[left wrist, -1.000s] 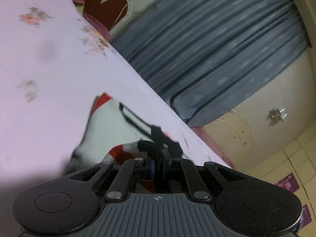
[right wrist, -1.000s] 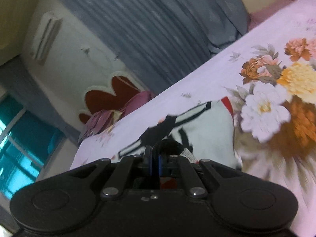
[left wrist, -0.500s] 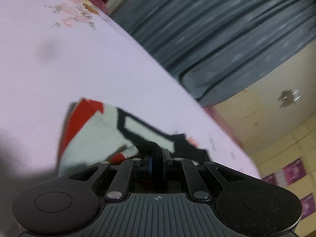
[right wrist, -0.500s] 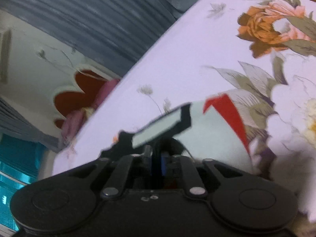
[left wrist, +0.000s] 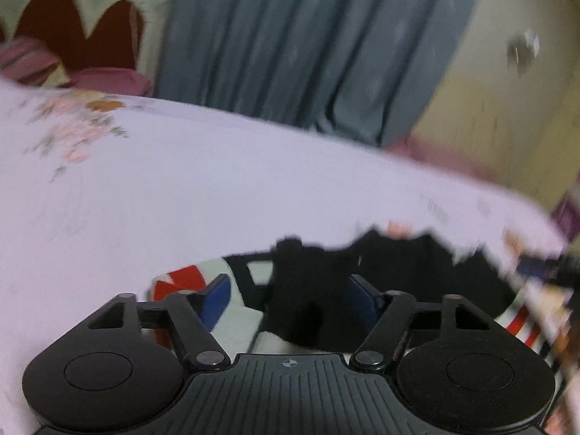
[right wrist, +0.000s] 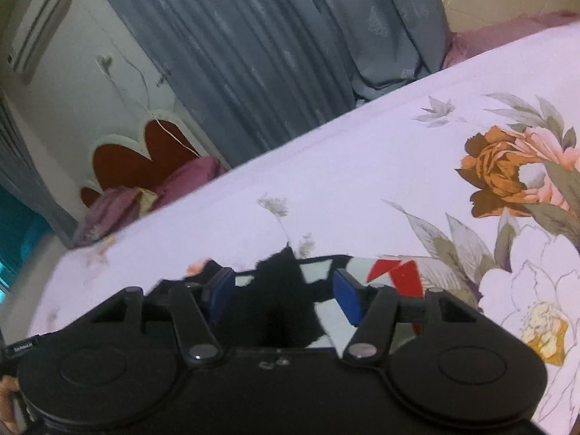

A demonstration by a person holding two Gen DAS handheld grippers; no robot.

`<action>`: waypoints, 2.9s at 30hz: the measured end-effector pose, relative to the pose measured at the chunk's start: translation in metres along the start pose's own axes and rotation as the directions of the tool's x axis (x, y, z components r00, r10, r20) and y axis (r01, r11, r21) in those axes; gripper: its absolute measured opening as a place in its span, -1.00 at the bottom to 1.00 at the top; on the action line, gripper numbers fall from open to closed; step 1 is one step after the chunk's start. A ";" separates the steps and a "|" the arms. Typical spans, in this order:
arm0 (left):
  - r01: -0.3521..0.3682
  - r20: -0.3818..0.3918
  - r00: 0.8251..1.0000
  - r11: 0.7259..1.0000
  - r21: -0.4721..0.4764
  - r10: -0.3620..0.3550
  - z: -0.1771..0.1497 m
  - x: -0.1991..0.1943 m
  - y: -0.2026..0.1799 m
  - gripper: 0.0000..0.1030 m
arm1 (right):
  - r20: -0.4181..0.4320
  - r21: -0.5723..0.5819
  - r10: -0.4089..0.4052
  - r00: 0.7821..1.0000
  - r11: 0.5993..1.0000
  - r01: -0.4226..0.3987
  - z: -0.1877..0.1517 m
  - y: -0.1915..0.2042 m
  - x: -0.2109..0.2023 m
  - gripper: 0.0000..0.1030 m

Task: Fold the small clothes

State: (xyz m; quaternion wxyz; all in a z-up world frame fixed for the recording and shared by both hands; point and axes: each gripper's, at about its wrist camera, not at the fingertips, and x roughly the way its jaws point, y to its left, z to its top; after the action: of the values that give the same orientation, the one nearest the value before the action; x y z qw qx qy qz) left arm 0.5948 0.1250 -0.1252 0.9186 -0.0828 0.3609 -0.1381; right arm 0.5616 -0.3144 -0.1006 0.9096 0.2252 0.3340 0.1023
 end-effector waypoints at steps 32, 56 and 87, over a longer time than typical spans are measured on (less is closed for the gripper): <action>-0.070 0.093 0.994 0.974 0.213 0.052 -0.024 0.007 -0.112 -0.46 | 0.004 -0.478 -0.166 0.986 0.866 0.148 -0.049 0.100 0.014 -0.37; -0.080 0.076 0.995 0.960 0.269 0.061 -0.088 -0.011 -0.155 0.35 | -0.086 -0.525 -0.135 0.987 0.848 0.070 -0.100 0.124 -0.005 -0.24; -0.190 0.095 0.980 0.959 0.209 0.174 -0.160 -0.086 -0.140 0.50 | -0.035 -0.553 -0.265 0.964 0.808 0.202 -0.156 0.101 -0.106 -0.15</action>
State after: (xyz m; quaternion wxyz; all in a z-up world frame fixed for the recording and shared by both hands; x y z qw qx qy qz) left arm 0.3978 0.0108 -0.1508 0.9439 0.0464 0.3149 -0.0884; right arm 0.3765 -0.2085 -0.0984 0.9214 -0.0917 0.3661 0.0925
